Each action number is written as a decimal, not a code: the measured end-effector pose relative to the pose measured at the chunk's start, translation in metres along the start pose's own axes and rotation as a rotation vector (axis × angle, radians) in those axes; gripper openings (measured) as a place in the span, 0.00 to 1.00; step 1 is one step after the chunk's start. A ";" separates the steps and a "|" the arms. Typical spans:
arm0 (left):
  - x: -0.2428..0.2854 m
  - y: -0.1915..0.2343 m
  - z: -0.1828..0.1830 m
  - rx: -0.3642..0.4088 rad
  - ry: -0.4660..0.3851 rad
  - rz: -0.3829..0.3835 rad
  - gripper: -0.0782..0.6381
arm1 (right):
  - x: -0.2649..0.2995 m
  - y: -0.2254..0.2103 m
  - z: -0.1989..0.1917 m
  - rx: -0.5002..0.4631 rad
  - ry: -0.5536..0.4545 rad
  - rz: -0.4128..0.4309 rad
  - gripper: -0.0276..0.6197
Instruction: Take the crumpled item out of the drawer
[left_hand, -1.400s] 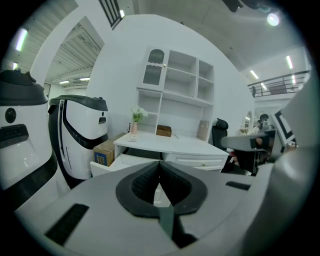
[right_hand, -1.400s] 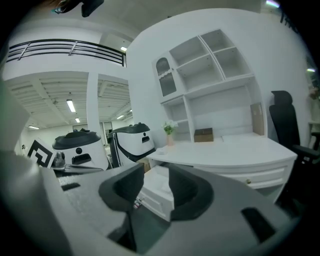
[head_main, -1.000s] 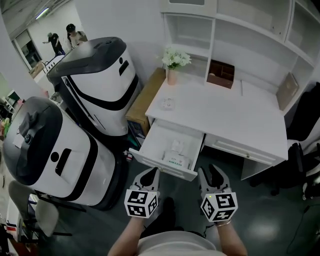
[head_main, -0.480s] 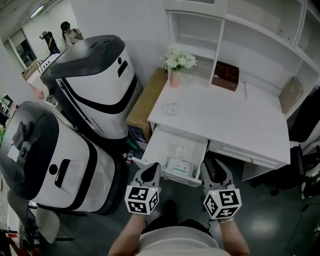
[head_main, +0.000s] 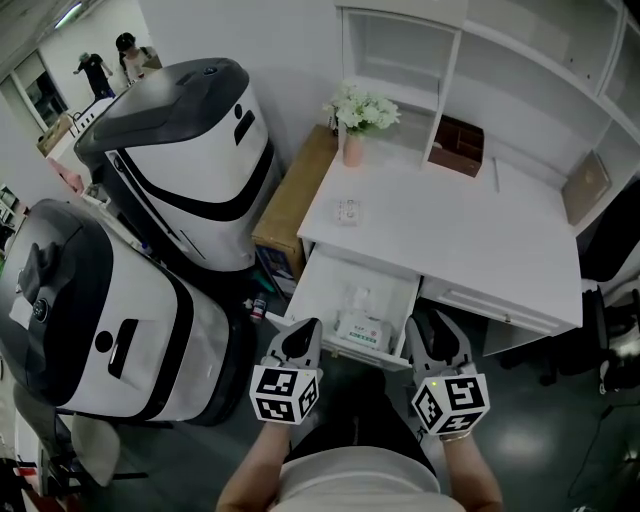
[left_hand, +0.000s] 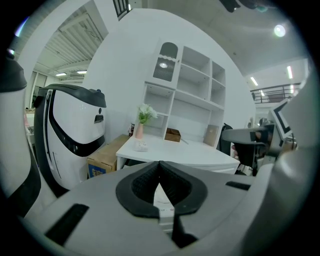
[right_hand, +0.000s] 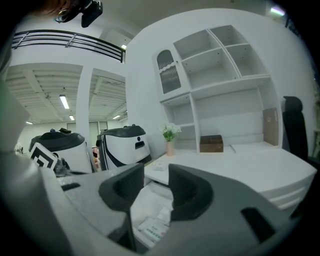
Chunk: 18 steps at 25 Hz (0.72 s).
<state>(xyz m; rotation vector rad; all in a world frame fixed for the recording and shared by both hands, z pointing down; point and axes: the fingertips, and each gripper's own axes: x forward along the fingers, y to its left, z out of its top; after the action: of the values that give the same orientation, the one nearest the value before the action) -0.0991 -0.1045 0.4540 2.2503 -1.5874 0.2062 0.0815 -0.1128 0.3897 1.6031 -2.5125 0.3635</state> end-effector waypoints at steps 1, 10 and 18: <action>0.001 0.001 0.000 -0.001 -0.001 0.002 0.10 | 0.001 -0.001 0.001 -0.002 -0.001 0.001 0.26; 0.007 0.018 0.006 -0.020 -0.006 0.053 0.10 | 0.025 -0.004 0.012 -0.022 -0.013 0.033 0.26; 0.022 0.029 0.008 -0.034 0.004 0.095 0.10 | 0.058 -0.010 0.011 -0.049 0.017 0.101 0.26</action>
<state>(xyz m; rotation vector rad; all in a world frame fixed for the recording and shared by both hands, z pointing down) -0.1195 -0.1350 0.4606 2.1500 -1.6850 0.2078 0.0658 -0.1704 0.3950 1.4536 -2.5750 0.3237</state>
